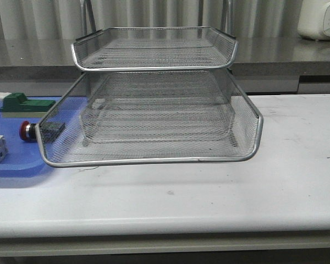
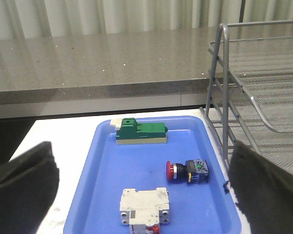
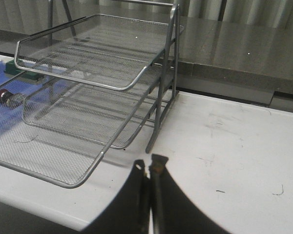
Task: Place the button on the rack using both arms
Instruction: 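Release the tray and withdraw the right gripper, then lower the left gripper and grasp the red push button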
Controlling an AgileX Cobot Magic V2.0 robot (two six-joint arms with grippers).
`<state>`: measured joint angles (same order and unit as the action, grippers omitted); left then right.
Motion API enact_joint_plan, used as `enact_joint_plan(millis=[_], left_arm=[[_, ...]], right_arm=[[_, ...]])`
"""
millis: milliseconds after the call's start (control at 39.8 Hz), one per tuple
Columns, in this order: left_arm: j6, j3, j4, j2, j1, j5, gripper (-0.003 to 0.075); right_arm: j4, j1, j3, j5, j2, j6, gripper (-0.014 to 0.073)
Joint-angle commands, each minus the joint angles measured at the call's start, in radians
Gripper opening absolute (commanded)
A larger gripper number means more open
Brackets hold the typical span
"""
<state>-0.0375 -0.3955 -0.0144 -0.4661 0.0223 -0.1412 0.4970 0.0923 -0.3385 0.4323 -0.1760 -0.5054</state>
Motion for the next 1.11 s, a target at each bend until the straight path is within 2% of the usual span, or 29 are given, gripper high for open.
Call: enact_joint_plan(millis=[0,176,427,679,855,1081], left_arm=[[0.012,-0.048,0.007,-0.035,-0.003,0.046,0.0671],[-0.009,-0.171,0.007,-0.195,-0.001,-0.084,0.0671],[-0.181,-0.448,0.014,-0.545,0.02,-0.274,0.0671],[-0.361,-0.729,0.014,-0.868,0.049,-0.378,0.0671],[-0.492,-0.935,0.014,-1.089,0.049,-0.555,0.0671],[-0.669,-1.164,0.132,-1.333,0.047,-0.687,0.0671]], right_arm=[[0.02,0.001,-0.023,-0.072,-0.009,0.0,-0.006],[0.02,0.001,-0.023,-0.072,-0.009,0.0,-0.006],[0.02,0.001,-0.023,-0.072,-0.009,0.0,-0.006],[0.02,0.001,-0.023,-0.072,-0.009,0.0,-0.006],[0.02,0.001,-0.023,-0.072,-0.009,0.0,-0.006],[0.02,0.001,-0.023,-0.072,-0.009,0.0,-0.006]])
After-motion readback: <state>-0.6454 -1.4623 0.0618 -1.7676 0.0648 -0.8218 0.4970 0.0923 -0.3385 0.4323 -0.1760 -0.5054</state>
